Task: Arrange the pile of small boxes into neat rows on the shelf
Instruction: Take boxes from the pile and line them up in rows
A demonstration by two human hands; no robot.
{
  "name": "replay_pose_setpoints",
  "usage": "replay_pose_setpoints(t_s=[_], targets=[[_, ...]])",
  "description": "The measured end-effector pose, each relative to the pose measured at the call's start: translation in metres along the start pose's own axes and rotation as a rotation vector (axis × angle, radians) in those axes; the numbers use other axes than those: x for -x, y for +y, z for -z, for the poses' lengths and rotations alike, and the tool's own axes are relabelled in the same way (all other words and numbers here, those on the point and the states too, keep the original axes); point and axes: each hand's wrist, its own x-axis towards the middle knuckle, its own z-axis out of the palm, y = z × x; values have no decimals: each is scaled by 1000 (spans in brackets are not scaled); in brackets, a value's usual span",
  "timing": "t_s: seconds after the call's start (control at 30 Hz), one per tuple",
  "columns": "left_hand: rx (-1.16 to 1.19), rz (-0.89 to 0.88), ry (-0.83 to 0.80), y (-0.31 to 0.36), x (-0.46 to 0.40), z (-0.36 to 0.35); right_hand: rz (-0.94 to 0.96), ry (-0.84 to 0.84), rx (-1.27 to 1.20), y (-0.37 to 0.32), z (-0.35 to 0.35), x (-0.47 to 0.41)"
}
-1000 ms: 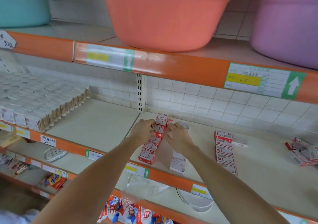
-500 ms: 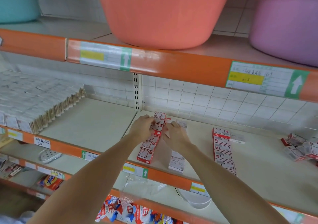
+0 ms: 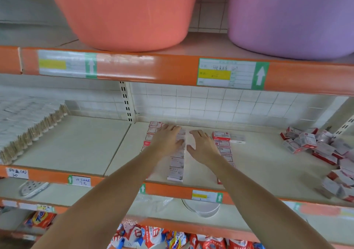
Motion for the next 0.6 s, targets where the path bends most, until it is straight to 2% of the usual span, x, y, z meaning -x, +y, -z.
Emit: replay_pose_setpoints(t_s=[0.23, 0.6], targets=[[-66, -117, -55, 73, -23, -26, -152, 33, 17, 80, 35, 41], [12, -250, -100, 230, -63, -57, -304, 138, 23, 208, 107, 119]])
